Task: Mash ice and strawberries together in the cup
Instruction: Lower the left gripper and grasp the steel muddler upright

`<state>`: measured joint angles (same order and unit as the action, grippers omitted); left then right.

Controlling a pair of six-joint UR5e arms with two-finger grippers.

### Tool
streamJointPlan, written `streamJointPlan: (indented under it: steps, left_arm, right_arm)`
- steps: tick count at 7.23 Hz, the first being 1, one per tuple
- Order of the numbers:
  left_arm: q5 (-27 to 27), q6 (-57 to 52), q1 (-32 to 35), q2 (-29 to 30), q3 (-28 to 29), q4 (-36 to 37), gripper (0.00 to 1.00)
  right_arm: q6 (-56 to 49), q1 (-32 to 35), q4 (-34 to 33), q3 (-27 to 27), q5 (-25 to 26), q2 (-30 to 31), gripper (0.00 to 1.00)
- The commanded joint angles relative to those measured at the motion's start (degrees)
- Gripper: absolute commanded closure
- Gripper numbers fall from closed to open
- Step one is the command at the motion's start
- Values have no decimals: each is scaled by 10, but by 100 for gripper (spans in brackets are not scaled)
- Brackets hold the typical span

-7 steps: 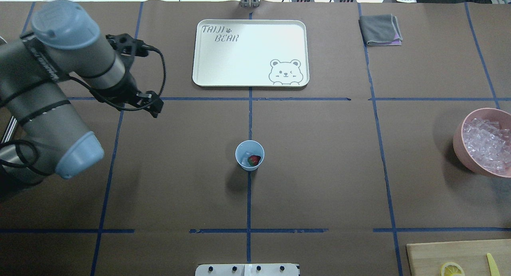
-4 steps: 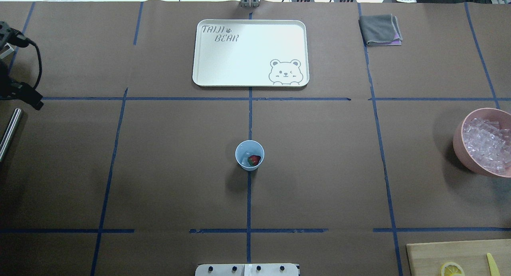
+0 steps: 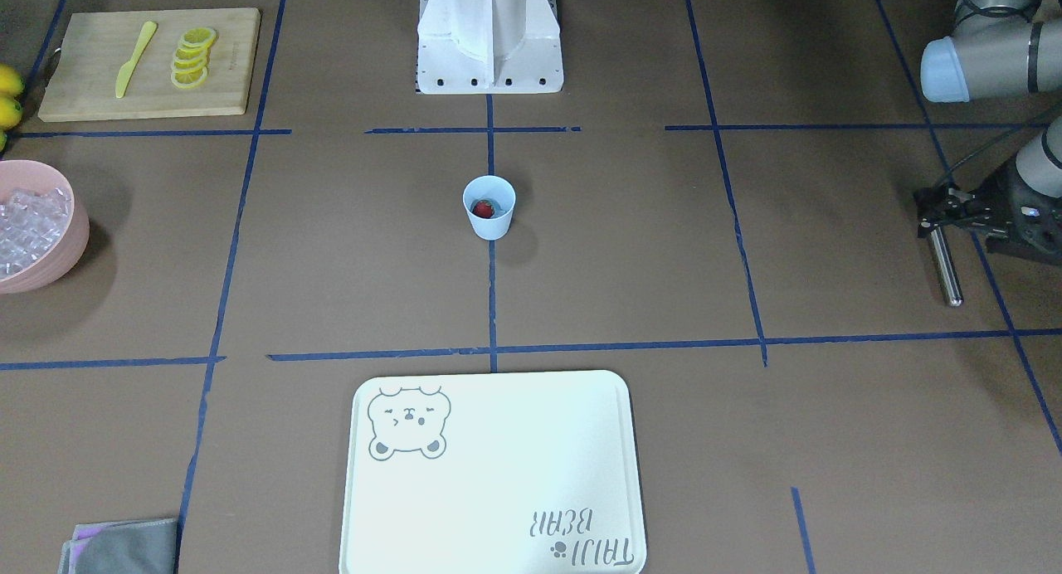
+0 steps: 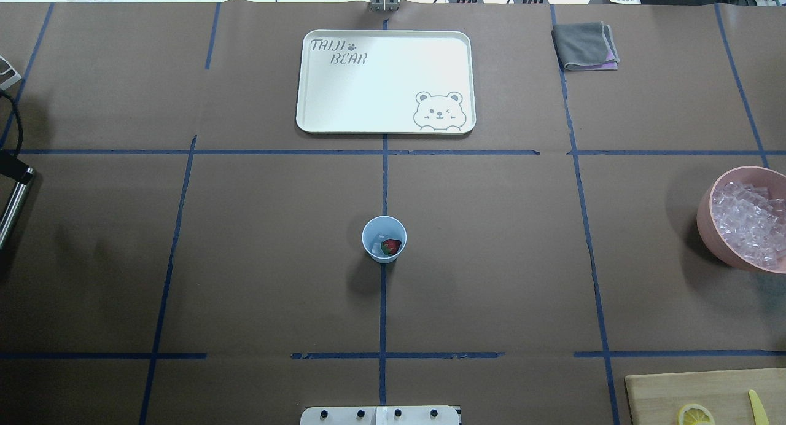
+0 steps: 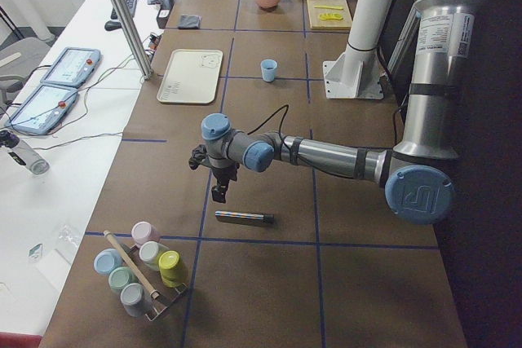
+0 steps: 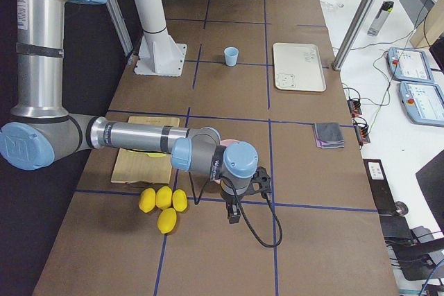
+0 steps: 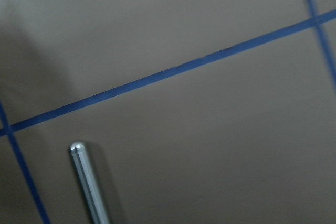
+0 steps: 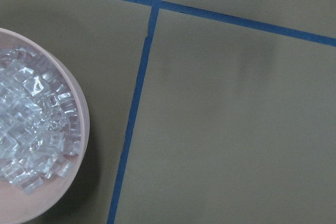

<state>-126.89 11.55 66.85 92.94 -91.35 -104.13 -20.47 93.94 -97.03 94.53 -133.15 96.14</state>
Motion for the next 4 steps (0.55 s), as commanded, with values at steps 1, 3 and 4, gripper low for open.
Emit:
streamJointPlan:
  steps: [1, 3, 4]
  left_arm:
    - [1, 24, 0, -2, 63, -73, 2]
    - [1, 96, -4, 1, 131, -183, 5]
    - [1, 118, -5, 2, 133, -193, 9]
  right_arm:
    - [0, 1, 0, 0, 0, 0, 1]
    - [1, 1, 1, 0, 0, -1, 1]
    - [1, 2, 1, 0, 1, -1, 1]
